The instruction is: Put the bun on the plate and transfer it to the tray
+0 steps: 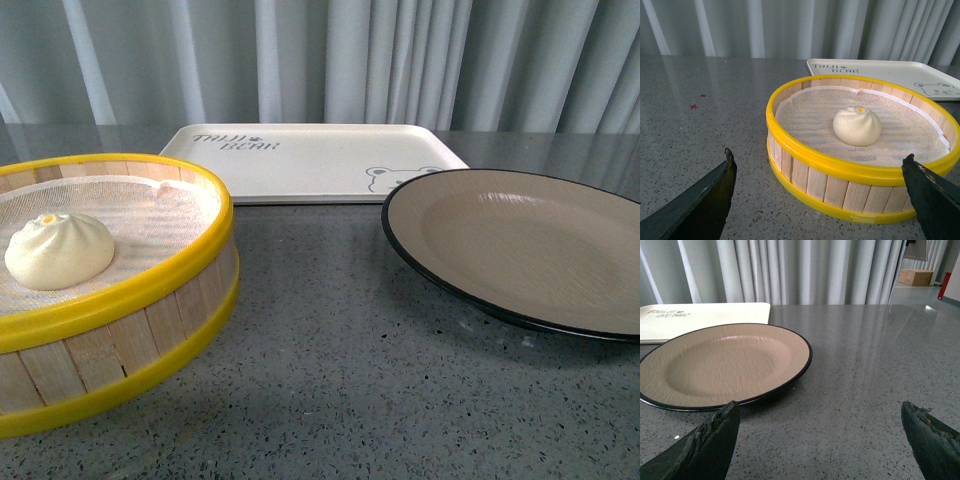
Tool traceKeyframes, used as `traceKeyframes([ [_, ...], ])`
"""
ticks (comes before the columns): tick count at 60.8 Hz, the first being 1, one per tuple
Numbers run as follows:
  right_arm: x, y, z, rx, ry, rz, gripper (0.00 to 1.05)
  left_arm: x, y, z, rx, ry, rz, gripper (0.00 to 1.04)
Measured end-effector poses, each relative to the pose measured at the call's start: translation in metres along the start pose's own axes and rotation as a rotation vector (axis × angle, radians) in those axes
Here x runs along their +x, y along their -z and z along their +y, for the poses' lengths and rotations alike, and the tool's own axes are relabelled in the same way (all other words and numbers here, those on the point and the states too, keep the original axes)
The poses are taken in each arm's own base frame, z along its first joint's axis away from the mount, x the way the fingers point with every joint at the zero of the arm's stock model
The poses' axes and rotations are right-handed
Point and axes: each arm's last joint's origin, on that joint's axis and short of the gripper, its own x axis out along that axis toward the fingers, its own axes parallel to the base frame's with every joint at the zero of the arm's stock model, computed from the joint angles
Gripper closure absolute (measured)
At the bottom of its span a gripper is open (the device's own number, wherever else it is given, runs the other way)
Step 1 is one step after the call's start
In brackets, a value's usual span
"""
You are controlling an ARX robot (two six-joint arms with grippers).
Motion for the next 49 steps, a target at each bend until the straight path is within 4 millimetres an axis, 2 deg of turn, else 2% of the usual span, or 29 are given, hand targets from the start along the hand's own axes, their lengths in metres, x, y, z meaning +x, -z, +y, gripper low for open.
traceKeyframes([
  [48,0.0,0.0,0.0,0.0,0.0,0.0,0.09,0.0,0.0001,0.0,0.0,-0.001,0.001,0.07],
  [49,0.0,0.0,0.0,0.0,0.0,0.0,0.09,0.0007,0.0017,0.0,-0.011,-0.036,0.055,0.07],
])
